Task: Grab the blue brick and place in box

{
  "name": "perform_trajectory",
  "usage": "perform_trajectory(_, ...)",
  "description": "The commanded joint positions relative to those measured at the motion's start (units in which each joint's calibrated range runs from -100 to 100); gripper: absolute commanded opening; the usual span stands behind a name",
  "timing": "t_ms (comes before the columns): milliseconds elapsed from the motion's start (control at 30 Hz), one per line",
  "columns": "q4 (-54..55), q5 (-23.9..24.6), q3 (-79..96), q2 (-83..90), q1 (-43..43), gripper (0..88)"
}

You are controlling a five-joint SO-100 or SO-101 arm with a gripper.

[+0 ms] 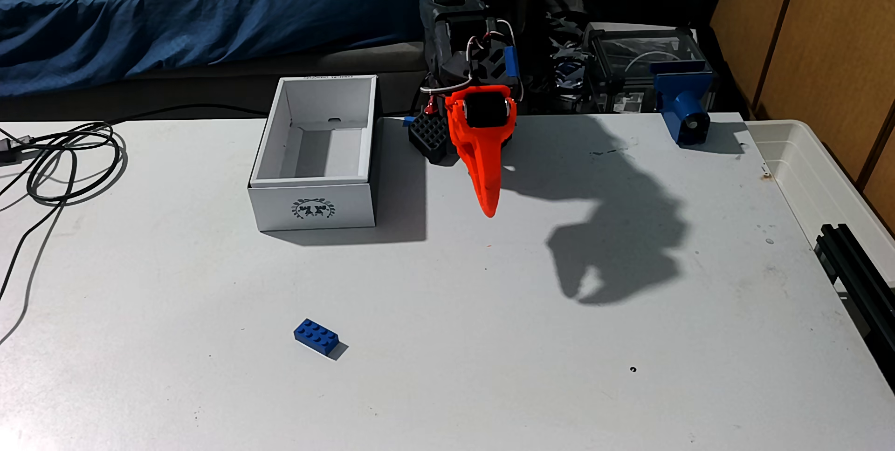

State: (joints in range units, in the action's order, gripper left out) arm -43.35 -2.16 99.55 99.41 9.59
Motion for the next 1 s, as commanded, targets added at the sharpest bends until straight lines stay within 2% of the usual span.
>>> perform_trajectory(0, -0.13, -0.13, -0.09, 0.59, 0.06, 1.5)
perform_trajectory(700, 0.82, -0.18, -0.17, 0.59, 0.14, 1.8)
perform_trajectory(967, -0.13, 0.08, -10.02, 0.59, -2.83, 1.6)
